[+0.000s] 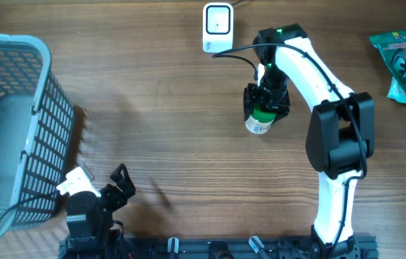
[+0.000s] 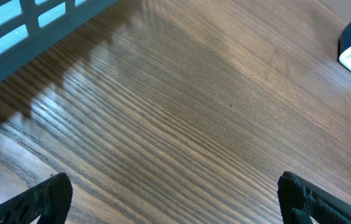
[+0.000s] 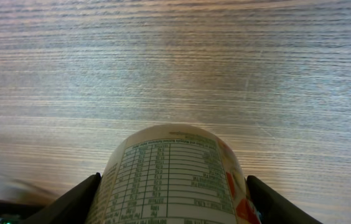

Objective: Scan the item barcode
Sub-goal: 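Lift the jar and hold it under the scanner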

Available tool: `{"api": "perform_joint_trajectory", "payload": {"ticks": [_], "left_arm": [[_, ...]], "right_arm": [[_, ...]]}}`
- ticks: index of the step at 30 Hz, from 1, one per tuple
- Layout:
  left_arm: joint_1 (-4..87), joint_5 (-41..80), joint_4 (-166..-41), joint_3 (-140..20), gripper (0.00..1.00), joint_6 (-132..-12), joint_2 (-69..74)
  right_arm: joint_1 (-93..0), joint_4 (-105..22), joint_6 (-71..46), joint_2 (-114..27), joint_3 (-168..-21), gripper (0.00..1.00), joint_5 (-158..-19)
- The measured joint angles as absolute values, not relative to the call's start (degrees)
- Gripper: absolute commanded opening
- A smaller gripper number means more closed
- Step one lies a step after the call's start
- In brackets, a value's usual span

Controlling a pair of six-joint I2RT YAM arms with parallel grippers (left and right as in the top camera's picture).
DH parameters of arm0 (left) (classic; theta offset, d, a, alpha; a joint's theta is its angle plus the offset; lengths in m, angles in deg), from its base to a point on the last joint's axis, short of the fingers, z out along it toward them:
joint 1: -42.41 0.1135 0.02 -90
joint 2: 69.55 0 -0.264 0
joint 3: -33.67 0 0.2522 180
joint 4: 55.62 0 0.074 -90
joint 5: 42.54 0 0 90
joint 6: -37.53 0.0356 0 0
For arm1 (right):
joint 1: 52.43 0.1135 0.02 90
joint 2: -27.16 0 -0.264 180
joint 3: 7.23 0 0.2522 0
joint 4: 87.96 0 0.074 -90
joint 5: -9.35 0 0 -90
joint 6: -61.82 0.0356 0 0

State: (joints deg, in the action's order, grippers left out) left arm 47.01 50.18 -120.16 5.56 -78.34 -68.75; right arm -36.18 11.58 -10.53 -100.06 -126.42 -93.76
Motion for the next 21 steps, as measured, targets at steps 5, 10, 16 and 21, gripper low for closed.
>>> {"api": "perform_joint_trajectory", "payload": {"ticks": [5,10,16,21], "left_arm": [[47.0,50.2,-120.2,5.6,1.00,-78.3,-68.8],[47.0,50.2,-120.1,5.6,1.00,-78.3,-68.8],[47.0,50.2,-120.2,5.6,1.00,-78.3,-68.8],[47.0,50.2,-120.1,5.6,1.00,-78.3,-68.8]], "right_arm": [[-36.2,9.5,-10.6,-100.1,-128.6,0.51,-94.4],[-35.9,-8.6,-10.6,-99.9,-141.2,0.51,-92.5],[-29.4,-34.7,-11.8,-101.9,-141.3,0.52,-76.7],[-27.3,-55.3,-19.1,-109.9,-141.4,0.52,-66.8]]}}
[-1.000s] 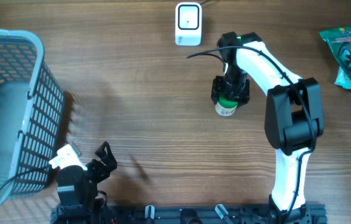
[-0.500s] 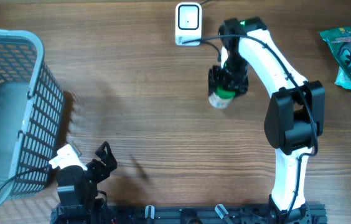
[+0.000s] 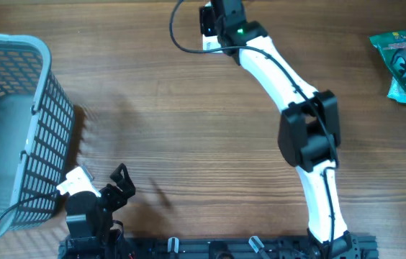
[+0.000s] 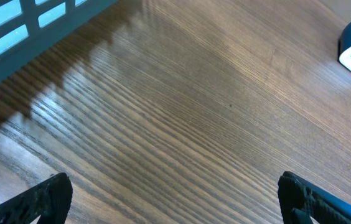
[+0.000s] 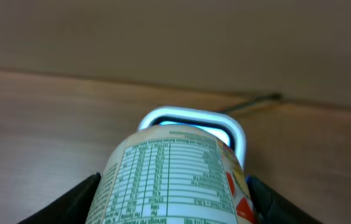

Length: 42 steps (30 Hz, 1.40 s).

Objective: Scan the item barcode
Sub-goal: 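Lift the jar and hold it under the scanner, then carry the jar to the right edge and set it down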

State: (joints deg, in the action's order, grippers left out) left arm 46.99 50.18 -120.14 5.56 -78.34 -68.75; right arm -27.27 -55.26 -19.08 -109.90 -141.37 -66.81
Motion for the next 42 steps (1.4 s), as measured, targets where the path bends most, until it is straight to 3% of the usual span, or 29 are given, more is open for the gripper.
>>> {"api": "perform_joint_trajectory", "payload": {"ticks": [6,13,20,24,28,31,33,34,35,38,42], "left_arm": [[47.0,50.2,-120.2,5.6,1.00,-78.3,-68.8],[47.0,50.2,-120.2,5.6,1.00,-78.3,-68.8],[47.0,50.2,-120.2,5.6,1.00,-78.3,-68.7],[47.0,50.2,-120.1,5.6,1.00,-78.3,-68.8],[47.0,50.2,-120.2,5.6,1.00,-78.3,-68.8],[47.0,50.2,-120.2,5.6,1.00,-78.3,-68.8],[47.0,50.2,-120.2,5.6,1.00,-78.3,-68.8],[47.0,50.2,-120.1,5.6,1.00,-78.3,-68.8],[47.0,50.2,-120.2,5.6,1.00,-78.3,-68.8],[47.0,50.2,-120.2,5.6,1.00,-78.3,-68.8],[47.0,50.2,-120.2,5.6,1.00,-78.3,-68.8]], "right_arm": [[-28.0,-68.7,-22.3,-114.5,-141.4,0.51,-61.1],[-28.0,-68.0,-21.9,-114.5,-141.4,0.51,-61.0],[-34.3,-33.5,-9.8,-101.8,-141.3,0.51,-62.0],[-51.4,-4.5,-3.9,-94.5,-142.9,0.52,-70.8],[-66.4,1.5,-3.6,-95.6,-134.0,0.52,-76.0],[-75.5,-4.6,-4.0,-95.8,-123.4,0.62,-76.8],[-82.5,-12.6,-4.0,-96.0,-117.4,0.62,-76.6],[-85.7,-15.5,-4.0,-96.1,-115.4,0.74,-76.3],[-89.2,-17.4,-4.0,-96.2,-114.0,0.97,-76.1],[-94.7,-18.8,-5.8,-96.2,-114.9,1.00,-78.9],[-92.1,-6.9,-6.4,-95.7,-130.3,1.00,-82.4]]}}
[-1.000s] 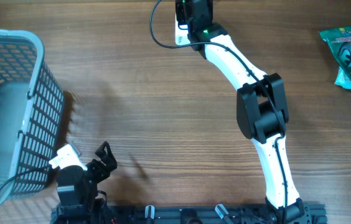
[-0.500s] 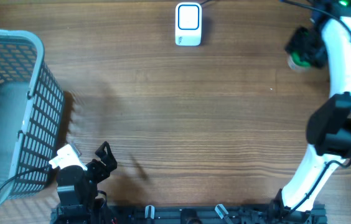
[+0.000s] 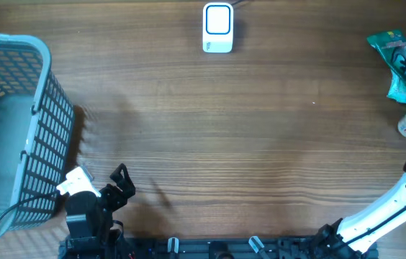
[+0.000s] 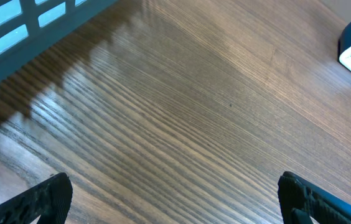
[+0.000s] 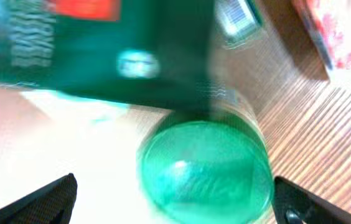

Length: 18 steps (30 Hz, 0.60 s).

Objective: Scan the item barcode
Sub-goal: 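Carry the jar to the right edge and set it down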

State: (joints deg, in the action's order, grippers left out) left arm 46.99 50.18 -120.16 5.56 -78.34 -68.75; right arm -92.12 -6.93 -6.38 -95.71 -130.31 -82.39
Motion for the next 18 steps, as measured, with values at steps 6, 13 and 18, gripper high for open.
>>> {"api": "perform_joint_trajectory", "payload": {"ticks": [6,13,18], "left_arm": [[47.0,50.2,-120.2,5.6,1.00,-78.3,-68.8],[47.0,50.2,-120.2,5.6,1.00,-78.3,-68.8],[47.0,50.2,-120.2,5.6,1.00,-78.3,-68.8]], "right_arm": [[-75.9,0.3,-6.4,-71.9,-137.7,1.00,-86.8],[-64.4,8.1,-5.7,-43.8,-138.6,1.00,-88.1],[-64.4,10.0,-5.5,-38.6,-138.6,1.00,-88.1]]}}
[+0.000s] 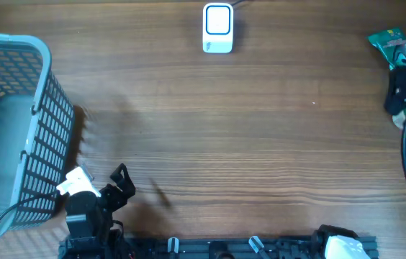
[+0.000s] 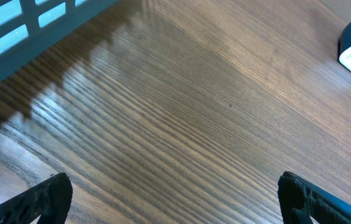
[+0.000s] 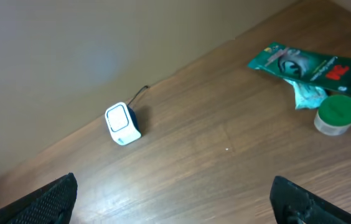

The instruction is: Scan the item barcode

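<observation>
The item, a small bottle with a green lid [image 3: 336, 114], stands upright on the table at the far right, next to a green packet [image 3: 306, 65]. In the overhead view my right arm covers it. The white scanner [image 1: 217, 27] sits at the table's far edge, also seen as the scanner [image 3: 121, 122] in the right wrist view. My right gripper [image 3: 175, 202] is open and empty, raised well above the wood, with the bottle off to its right. My left gripper [image 2: 175, 202] is open over bare wood at the near left.
A grey-blue mesh basket [image 1: 1, 122] fills the left side of the table. The green packet [image 1: 394, 44] lies at the far right corner. The scanner's cable [image 3: 139, 93] runs off the back edge.
My right gripper was open close above the bottle's green lid. Now it is raised and drawn back, seeing the bottle, the packet and the scanner from afar. The left arm has not moved.
My right gripper was shut on the bottle over mid-table below the scanner. Then it held the bottle right in front of the scanner. Later the bottle stood by the green packet with the gripper open over it, and now the gripper is up and away.
</observation>
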Available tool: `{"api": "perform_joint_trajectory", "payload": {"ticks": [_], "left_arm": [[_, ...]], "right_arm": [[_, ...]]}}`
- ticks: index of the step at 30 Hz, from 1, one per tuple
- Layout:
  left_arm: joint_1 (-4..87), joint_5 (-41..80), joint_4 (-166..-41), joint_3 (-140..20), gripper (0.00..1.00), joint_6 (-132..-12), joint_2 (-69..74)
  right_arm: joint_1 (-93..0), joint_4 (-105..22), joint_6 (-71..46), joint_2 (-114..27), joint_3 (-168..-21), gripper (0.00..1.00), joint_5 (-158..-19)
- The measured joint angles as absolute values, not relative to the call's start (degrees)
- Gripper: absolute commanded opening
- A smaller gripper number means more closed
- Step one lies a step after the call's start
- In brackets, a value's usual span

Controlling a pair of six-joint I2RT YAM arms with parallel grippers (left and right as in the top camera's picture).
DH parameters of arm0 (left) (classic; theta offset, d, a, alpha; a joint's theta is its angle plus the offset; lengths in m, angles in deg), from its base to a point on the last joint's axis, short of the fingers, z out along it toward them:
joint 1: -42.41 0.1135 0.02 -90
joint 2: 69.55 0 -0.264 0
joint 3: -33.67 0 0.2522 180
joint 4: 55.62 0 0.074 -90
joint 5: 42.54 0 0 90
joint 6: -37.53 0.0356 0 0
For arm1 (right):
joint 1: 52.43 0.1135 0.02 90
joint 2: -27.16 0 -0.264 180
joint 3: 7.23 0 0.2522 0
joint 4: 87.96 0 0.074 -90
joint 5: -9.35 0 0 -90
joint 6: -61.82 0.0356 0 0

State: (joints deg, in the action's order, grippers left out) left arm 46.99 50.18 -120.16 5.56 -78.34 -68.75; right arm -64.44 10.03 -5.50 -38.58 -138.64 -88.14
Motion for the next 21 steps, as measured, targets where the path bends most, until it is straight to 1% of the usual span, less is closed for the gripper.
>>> {"api": "perform_joint_trajectory", "payload": {"ticks": [1,3,5,6,7,8,10,11,13,15,17,20,21], "left_arm": [[47.0,50.2,-120.2,5.6,1.00,-78.3,-68.8],[47.0,50.2,-120.1,5.6,1.00,-78.3,-68.8],[47.0,50.2,-120.1,5.6,1.00,-78.3,-68.8],[47.0,50.2,-120.1,5.6,1.00,-78.3,-68.8],[47.0,50.2,-120.2,5.6,1.00,-78.3,-68.8],[47.0,50.2,-120.2,5.6,1.00,-78.3,-68.8],[47.0,50.2,-120.2,5.6,1.00,-78.3,-68.8],[47.0,50.2,-120.1,5.6,1.00,-78.3,-68.8],[47.0,50.2,-120.1,5.6,1.00,-78.3,-68.8],[47.0,50.2,-120.2,5.6,1.00,-78.3,-68.8],[47.0,50.2,-120.2,5.6,1.00,-78.3,-68.8],[47.0,50.2,-120.2,5.6,1.00,-78.3,-68.8],[47.0,50.2,-120.2,5.6,1.00,-78.3,-68.8]], "right_arm": [[-64.4,10.4,-5.5,-38.1,-138.6,1.00,-88.1],[-64.4,7.1,-5.5,-37.0,-137.5,1.00,-88.1],[-64.4,-0.7,-5.5,-34.4,-133.5,1.00,-88.1],[-64.1,-7.3,-5.5,-31.2,-128.6,1.00,-88.2],[-64.0,-7.5,-5.5,-30.8,-128.1,1.00,-88.2],[-62.7,-20.2,-5.7,-23.9,-117.5,1.00,-88.6],[-59.9,-37.9,-6.2,-14.2,-101.8,1.00,-88.9],[-57.8,-45.3,-6.4,-6.2,-90.2,1.00,-89.3],[-56.1,-65.0,-6.8,4.5,-72.5,1.00,-89.3],[-55.2,-73.4,-6.8,14.4,-56.8,1.00,-89.3],[-55.2,-81.0,-6.8,19.9,-45.7,1.00,-89.2],[-55.2,-85.1,-6.8,25.7,-33.5,1.00,-87.9],[-55.2,-85.5,-6.8,25.7,-32.0,1.00,-87.4]]}}
